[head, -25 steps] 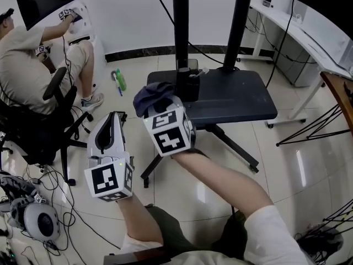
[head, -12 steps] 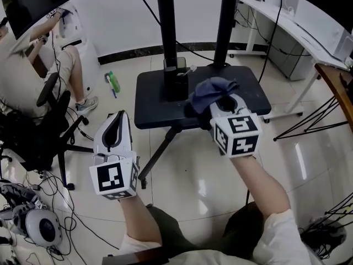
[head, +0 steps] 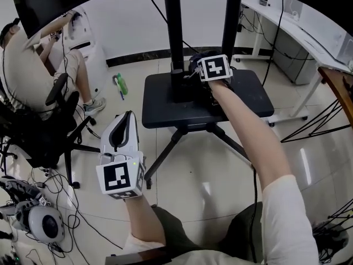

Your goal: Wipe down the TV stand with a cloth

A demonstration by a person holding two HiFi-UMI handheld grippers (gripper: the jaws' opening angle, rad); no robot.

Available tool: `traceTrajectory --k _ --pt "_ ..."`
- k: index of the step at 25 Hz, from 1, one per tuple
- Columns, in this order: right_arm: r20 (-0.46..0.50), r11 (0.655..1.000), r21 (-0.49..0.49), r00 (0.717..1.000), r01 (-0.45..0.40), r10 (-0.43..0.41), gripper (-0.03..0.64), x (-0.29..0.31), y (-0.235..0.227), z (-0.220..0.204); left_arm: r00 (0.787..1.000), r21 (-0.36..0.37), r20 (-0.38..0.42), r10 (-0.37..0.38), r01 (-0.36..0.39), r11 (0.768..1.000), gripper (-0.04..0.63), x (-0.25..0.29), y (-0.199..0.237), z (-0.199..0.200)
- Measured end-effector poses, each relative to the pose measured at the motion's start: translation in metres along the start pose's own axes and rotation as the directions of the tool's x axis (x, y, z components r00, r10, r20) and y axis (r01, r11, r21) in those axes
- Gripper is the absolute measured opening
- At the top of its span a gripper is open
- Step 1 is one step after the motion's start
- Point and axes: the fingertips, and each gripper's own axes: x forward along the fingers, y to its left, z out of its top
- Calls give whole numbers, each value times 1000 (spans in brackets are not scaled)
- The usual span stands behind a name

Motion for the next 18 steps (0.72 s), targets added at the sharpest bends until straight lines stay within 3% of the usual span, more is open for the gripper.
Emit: traceTrajectory --k 5,10,14,18 --pt "-108 1000 3 994 -14 14 63 -52 11 -33 1000 7 14 -12 11 1000 107 3 -3 2" --pt "65 993 -16 991 -114 115 63 -158 44 -34 989 35 -131 -62 67 997 107 5 -23 -21" --pt "182 988 -62 972 -141 150 63 -236 81 -46 984 36 -144 -102 109 993 107 12 -45 -24" --pt "280 988 -92 949 -123 144 63 -258 79 -44 986 21 -98 -136 138 990 107 18 -62 -20"
